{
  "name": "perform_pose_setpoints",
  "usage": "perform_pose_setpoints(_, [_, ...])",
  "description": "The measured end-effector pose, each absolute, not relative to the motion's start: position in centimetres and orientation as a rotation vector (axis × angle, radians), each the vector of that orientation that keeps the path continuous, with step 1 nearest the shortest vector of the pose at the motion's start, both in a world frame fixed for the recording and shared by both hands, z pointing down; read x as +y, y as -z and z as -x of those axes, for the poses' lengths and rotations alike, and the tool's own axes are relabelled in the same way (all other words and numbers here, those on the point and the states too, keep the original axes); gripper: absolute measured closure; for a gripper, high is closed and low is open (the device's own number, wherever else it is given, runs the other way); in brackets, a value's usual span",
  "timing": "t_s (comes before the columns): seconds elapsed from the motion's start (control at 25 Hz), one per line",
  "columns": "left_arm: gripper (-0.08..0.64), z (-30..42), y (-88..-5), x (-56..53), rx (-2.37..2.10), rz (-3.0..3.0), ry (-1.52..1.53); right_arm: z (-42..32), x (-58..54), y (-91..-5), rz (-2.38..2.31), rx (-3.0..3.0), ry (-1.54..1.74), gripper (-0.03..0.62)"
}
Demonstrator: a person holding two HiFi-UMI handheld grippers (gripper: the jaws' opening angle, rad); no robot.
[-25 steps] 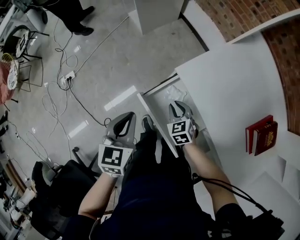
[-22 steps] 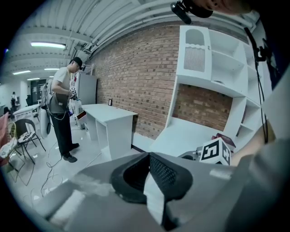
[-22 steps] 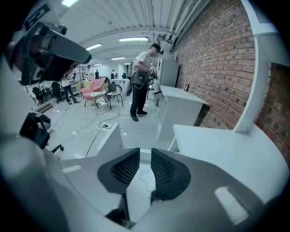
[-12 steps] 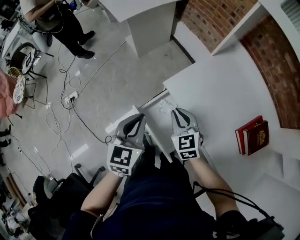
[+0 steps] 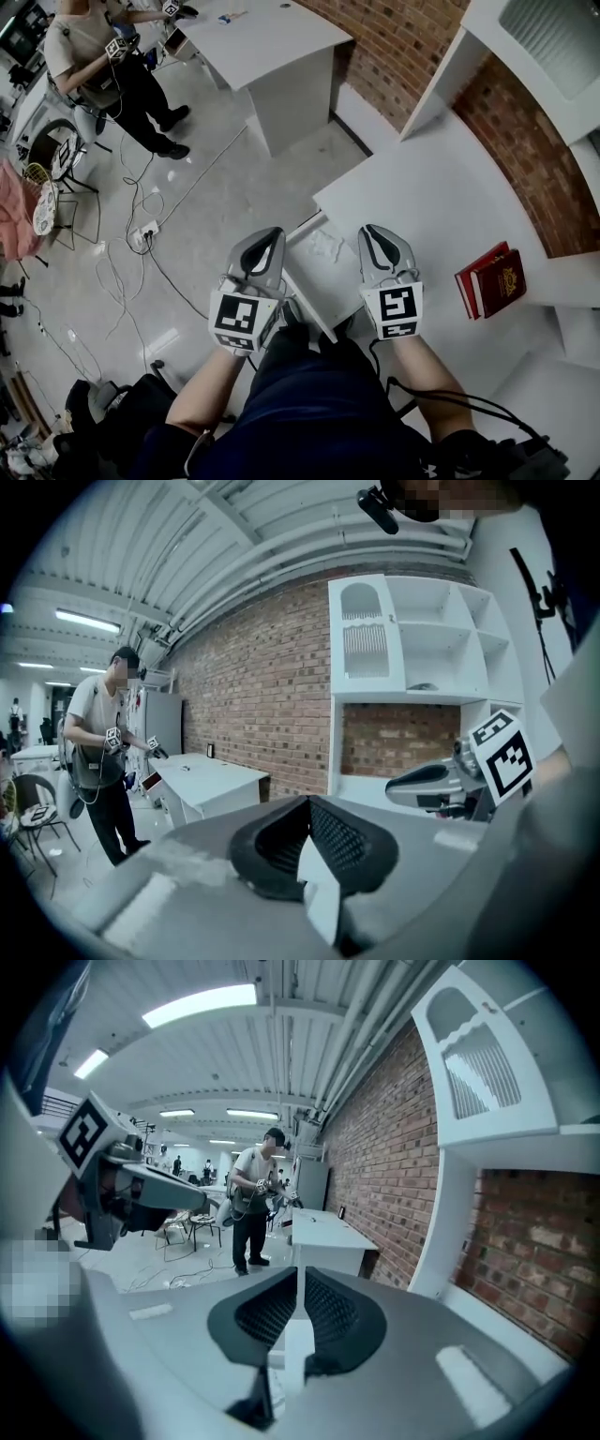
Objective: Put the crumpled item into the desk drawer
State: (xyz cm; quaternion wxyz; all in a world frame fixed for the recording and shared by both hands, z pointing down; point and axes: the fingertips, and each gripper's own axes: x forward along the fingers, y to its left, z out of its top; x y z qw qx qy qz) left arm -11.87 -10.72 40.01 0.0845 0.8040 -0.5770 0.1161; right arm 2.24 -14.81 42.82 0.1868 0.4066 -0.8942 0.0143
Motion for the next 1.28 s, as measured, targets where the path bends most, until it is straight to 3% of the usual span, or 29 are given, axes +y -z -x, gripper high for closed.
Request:
perform_pose_setpoints(0.68, [0.558,7.5,-30.2,-11.5,-1.745,-2.614,-0.149,-6.2,-14.0,-30.4,-1.287,-2.719,0.137,0.589])
perform_pose_setpoints(1.28, [0.558,7.9,-29.7,-12.7,-1.724,-2.645,-0.11,-7.0,-14.1,-28.7,-1.4,-2.752,0.183,0.591])
